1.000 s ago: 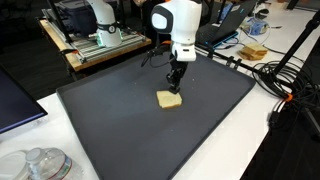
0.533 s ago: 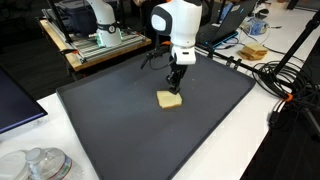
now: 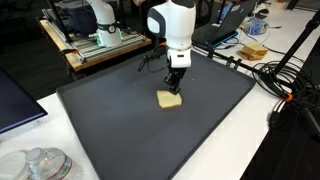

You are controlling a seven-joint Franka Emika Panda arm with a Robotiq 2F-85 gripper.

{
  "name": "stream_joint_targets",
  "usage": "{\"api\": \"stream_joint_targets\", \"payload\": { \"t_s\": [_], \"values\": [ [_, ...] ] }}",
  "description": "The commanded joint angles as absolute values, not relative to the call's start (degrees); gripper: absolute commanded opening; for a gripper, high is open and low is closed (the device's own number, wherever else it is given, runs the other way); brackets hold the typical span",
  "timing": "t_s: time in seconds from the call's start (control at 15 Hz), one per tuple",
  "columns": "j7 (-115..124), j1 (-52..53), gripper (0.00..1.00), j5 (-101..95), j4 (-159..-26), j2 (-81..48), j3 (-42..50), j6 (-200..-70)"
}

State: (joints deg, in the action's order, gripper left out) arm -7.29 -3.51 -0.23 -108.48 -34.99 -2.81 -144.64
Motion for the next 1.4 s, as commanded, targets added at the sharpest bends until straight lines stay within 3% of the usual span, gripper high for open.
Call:
{"api": "stream_joint_targets", "payload": {
  "t_s": [0.0,1.33],
  "values": [
    [-5.43,-1.27,0.05,-2.34,-107.1,-41.55,-0.57,-149.09],
    [-7.0,-0.27,0.05,-4.46,-104.51,-42.79,-0.34,-145.96]
  ]
}}
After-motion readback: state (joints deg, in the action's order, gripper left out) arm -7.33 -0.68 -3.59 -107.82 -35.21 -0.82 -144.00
